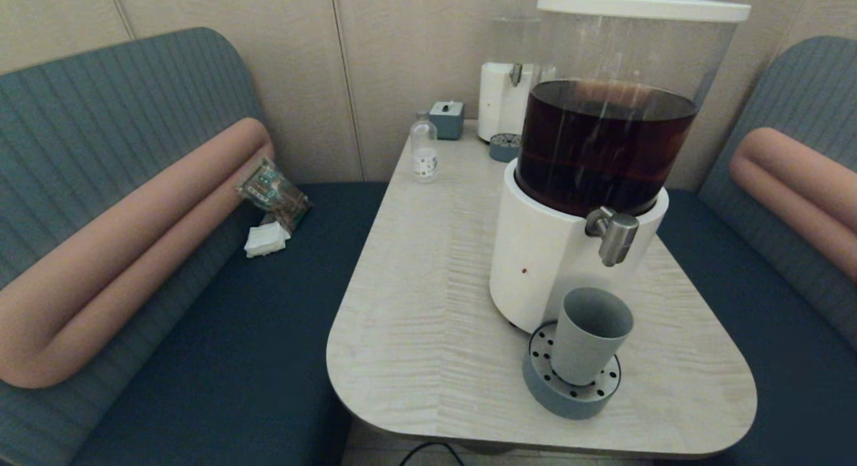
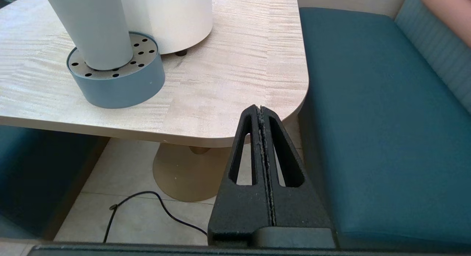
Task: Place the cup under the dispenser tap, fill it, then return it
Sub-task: Turn on the faucet
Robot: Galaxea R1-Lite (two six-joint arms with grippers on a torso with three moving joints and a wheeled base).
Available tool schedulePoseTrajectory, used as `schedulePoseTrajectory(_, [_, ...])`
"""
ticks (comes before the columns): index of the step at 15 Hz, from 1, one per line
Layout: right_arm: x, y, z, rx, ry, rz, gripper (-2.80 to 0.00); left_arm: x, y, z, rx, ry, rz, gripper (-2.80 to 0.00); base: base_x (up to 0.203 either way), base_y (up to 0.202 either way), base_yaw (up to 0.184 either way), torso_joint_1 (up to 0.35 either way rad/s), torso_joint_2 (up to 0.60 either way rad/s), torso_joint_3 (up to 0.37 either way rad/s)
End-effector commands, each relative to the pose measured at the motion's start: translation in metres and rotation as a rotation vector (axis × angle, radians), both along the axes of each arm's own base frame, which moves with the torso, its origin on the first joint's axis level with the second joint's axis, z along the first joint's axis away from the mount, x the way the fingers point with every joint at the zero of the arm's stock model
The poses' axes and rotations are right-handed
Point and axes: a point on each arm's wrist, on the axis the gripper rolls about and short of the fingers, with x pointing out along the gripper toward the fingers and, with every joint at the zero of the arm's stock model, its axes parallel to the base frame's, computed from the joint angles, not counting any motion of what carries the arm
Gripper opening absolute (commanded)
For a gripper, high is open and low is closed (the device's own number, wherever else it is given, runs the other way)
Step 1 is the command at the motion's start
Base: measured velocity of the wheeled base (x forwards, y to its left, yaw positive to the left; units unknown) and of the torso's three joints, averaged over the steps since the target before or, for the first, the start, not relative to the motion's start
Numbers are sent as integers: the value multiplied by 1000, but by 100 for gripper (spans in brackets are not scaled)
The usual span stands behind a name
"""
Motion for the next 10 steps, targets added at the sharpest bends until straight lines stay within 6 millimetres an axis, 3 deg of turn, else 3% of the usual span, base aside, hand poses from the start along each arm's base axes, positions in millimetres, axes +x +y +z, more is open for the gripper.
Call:
schedulePoseTrajectory(1, [0, 0, 0, 0, -3, 0, -280, -1, 1, -8, 7, 58, 34, -280, 0, 0, 0, 0, 0, 0])
schedulePoseTrajectory(3, [0, 0, 0, 0, -1, 2, -280, 0, 2, -18, 17, 158, 78, -280, 0, 0, 0, 0, 0, 0])
schedulePoseTrajectory(10, [0, 0, 0, 0, -2, 0, -280, -1, 2, -18, 7, 160, 79, -280, 0, 0, 0, 0, 0, 0])
